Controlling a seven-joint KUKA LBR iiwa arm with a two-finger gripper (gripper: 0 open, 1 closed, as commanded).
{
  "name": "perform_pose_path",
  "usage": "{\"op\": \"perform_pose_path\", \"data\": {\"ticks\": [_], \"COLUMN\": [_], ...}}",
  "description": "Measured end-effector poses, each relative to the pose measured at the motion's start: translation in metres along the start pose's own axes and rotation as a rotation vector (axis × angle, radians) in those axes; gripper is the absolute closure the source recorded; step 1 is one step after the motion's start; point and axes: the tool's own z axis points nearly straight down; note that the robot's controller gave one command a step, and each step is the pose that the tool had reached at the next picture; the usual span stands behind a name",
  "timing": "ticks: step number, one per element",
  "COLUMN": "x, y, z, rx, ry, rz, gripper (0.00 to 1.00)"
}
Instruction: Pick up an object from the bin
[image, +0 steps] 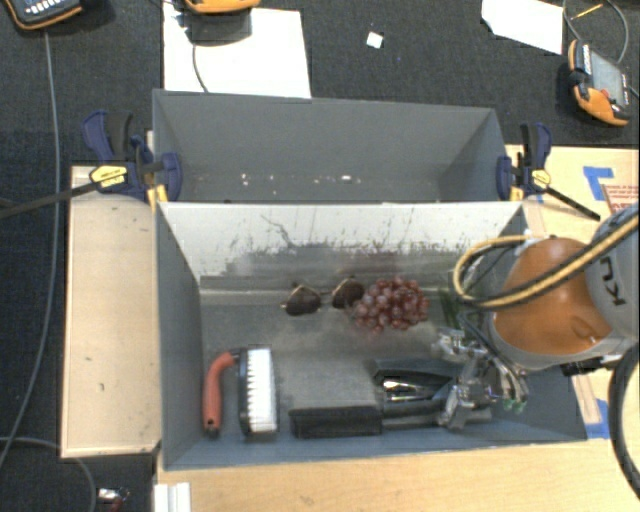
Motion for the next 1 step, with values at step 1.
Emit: {"op": "perform_pose_path", "data": {"ticks": [1], "x": [-0.0078], "y": [-0.0128], "z": [0.0003], "rx": [0.004], "ry": [-0.003], "rz": [-0.276], "gripper": [1.0]}}
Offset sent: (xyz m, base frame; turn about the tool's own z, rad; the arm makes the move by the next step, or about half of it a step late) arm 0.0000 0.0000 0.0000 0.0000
